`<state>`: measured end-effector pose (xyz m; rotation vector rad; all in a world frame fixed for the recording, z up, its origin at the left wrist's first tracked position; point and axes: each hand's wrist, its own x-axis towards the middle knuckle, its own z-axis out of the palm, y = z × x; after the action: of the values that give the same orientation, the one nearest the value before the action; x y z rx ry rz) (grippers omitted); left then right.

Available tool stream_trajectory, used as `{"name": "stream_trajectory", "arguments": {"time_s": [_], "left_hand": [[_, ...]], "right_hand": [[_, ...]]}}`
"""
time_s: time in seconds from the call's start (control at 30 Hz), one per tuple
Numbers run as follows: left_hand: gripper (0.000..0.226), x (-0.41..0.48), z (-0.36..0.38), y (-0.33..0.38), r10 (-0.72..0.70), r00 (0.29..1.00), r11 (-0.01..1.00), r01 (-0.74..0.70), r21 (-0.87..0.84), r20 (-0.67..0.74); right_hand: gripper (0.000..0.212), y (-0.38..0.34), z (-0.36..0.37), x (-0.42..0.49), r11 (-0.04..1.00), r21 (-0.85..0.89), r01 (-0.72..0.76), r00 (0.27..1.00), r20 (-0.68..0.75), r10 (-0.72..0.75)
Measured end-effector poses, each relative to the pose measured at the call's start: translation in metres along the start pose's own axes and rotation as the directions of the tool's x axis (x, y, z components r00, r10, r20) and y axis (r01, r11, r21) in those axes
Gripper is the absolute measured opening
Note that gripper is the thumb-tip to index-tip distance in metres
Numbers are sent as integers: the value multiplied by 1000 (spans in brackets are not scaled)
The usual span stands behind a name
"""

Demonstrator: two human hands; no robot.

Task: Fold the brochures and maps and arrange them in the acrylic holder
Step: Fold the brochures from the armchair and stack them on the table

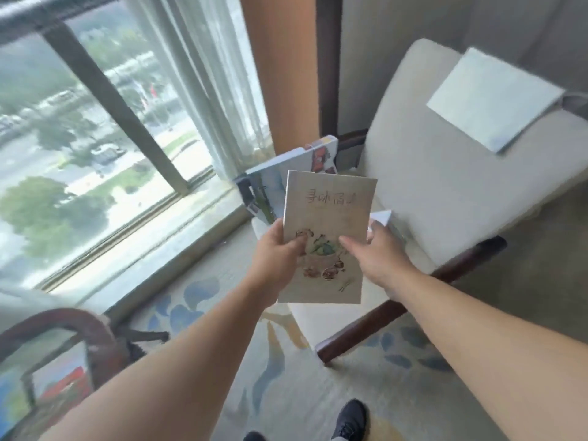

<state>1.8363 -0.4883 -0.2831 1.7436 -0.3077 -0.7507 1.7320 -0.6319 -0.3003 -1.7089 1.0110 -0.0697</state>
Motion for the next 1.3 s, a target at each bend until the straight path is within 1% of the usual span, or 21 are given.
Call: {"name": "stream_trajectory", "arguments": {"time_s": [0.03, 0.07, 0.17, 0.27, 0.3, 0.4, 0.53, 0.63, 0.73, 0.8, 0.93, 1.03, 1.13, 1.3], "left_hand": [[28, -11, -24, 4, 6, 998, 1000, -7, -21, -55], [26, -22, -49, 5, 6, 993, 999, -10, -38, -114], [21, -60, -127, -5, -8, 956, 996, -16, -82, -293], [16, -110, -202, -32, -34, 884, 995, -15, -102, -466], [16, -128, -226, -43, -46, 858, 993, -16, -117, -511], [20, -185, -293, -82, -106, 780, 987, 7, -161, -616], [21, -252, -370, -126, -158, 645, 983, 30, -181, -747], [21, -284, -413, -153, -228, 588, 969, 60, -239, -776], [21, -300, -445, -177, -278, 543, 958, 94, -272, -792], [20, -306, -463, -194, -297, 505, 953, 108, -282, -810], [18, -309, -495, -225, -387, 424, 922, 164, -350, -819], [18, -307, -518, -251, -443, 367, 896, 199, -397, -818], [20, -304, -534, -278, -501, 352, 865, 240, -441, -791], [25, -297, -552, -328, -587, 351, 808, 304, -505, -729]], "right_hand": [[45, -18, 19, -5, 999, 4, 45, 998, 43, -45], [38, -34, 39, -11, 996, -1, 87, 993, 85, -86], [34, -79, 107, -40, 980, -69, 187, 964, 208, -169], [27, -107, 184, -82, 956, -120, 267, 915, 342, -213], [27, -112, 211, -99, 945, -142, 293, 898, 381, -221], [36, -121, 290, -150, 911, -199, 362, 841, 491, -227], [46, -126, 381, -216, 838, -250, 486, 745, 619, -247], [48, -128, 432, -249, 815, -254, 521, 695, 680, -232], [52, -129, 475, -262, 780, -279, 560, 649, 733, -203], [52, -130, 503, -264, 755, -302, 581, 620, 766, -171], [46, -125, 559, -257, 701, -338, 628, 557, 824, -103], [48, -117, 601, -248, 671, -336, 661, 504, 861, -65], [47, -105, 633, -242, 644, -348, 681, 473, 881, -24], [47, -75, 674, -229, 596, -416, 687, 469, 880, 74]]}}
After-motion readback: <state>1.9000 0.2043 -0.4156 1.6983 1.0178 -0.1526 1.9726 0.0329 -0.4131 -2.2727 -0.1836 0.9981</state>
